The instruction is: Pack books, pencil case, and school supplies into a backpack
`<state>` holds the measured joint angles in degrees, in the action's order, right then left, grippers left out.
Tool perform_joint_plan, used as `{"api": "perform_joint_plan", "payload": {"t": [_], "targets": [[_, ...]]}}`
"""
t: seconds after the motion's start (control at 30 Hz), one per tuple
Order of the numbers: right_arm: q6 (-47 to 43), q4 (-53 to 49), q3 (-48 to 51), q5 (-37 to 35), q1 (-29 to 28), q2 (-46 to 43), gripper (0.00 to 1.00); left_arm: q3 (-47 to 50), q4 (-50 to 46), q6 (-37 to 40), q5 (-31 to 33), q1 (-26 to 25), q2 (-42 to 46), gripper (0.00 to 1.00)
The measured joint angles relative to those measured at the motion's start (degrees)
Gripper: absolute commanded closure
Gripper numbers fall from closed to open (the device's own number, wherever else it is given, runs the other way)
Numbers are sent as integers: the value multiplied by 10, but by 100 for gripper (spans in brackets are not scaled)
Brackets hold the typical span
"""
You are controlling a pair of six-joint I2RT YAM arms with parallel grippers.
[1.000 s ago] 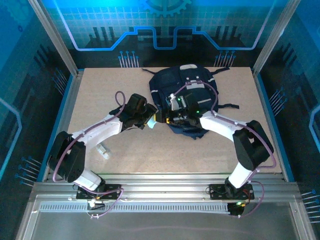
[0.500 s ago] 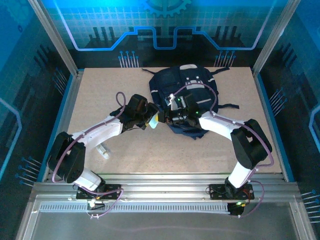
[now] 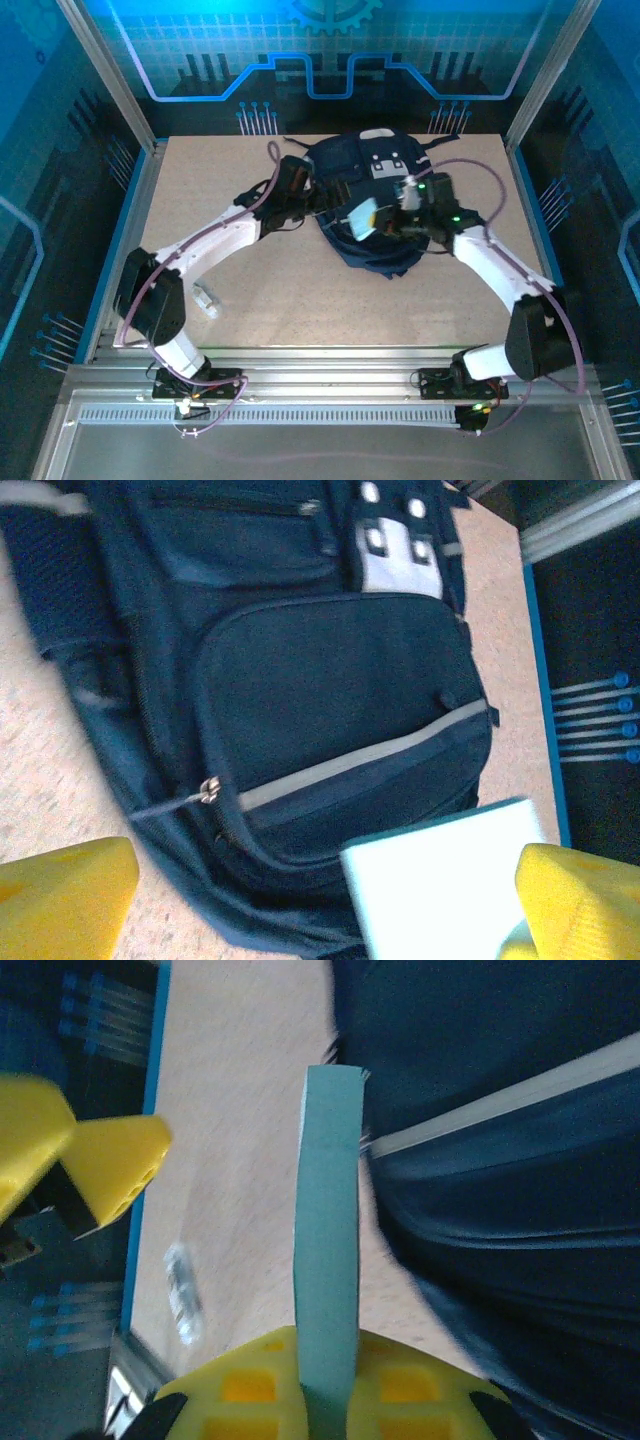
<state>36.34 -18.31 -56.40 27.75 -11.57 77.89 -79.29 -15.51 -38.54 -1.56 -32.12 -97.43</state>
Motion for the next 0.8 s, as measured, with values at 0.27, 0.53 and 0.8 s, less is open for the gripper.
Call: {"api": "perform_joint_plan", "payload": {"t": [0.27,0.53,0.8], "targets": [[-46,-91,5,8,202,-59,96,-215,-134,221,-3,-61,-183,11],[-72,-127,14,49,308,-62,96,-379,-225,378,36,-120,-325,11],[-79,-140,41,74,313,-90,96,-421,-246,466,120,-125,-399,42]]}}
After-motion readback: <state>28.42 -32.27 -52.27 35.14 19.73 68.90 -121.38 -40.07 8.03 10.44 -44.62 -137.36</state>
